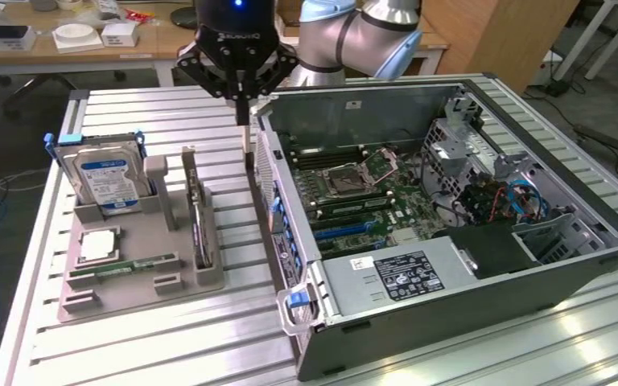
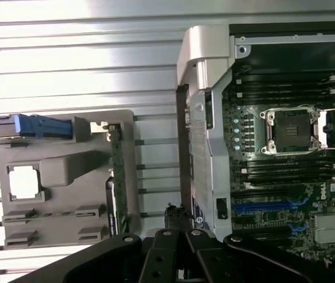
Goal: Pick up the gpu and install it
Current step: 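Reach for the gpu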
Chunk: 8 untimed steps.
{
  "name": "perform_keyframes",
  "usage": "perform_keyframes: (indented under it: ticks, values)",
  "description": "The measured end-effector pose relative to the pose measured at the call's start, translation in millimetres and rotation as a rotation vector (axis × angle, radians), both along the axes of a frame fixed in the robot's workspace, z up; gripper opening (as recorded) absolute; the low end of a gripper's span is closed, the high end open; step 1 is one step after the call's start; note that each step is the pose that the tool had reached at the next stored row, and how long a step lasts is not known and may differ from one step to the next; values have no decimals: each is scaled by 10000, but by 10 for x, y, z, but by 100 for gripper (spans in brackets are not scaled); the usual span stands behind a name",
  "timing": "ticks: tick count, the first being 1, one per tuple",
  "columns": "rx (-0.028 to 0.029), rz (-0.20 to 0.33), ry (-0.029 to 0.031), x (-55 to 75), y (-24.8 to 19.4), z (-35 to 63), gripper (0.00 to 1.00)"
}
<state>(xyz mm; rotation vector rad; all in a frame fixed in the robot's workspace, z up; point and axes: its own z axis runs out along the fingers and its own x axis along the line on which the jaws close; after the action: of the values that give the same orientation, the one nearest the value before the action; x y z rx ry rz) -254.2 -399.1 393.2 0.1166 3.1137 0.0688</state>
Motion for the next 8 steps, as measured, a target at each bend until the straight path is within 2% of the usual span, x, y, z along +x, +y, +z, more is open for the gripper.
perform_keyframes:
  ticks: [8]
  values:
    - [1,-1,-4,-221,-1,-4,10]
